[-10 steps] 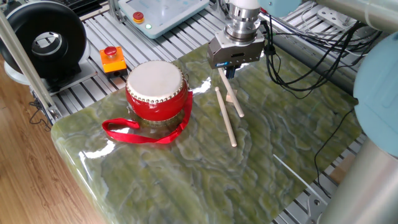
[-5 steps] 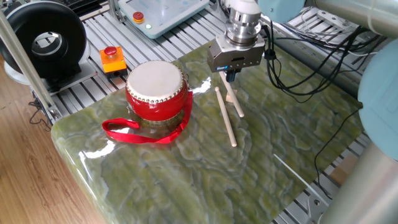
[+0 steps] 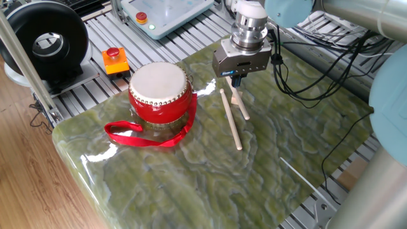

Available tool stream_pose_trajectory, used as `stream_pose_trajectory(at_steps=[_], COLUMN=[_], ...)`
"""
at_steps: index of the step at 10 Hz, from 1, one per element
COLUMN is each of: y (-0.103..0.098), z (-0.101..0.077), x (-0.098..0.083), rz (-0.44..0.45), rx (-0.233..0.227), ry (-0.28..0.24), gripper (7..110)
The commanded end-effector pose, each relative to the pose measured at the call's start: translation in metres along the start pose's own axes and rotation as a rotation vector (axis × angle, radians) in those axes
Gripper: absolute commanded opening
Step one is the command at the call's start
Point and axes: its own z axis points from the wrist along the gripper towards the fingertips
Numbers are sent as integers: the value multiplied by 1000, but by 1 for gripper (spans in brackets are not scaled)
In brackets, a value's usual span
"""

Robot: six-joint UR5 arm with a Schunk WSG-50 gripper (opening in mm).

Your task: Play the drum

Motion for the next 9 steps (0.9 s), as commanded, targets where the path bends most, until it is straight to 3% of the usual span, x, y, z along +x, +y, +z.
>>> stream_pose_trajectory(at_steps=[1,9], y=[-3,-1], z=[3,3], x=[2,4], rz=[-11,-37], rx=[-6,-24], ry=[-1,4], gripper=[7,7])
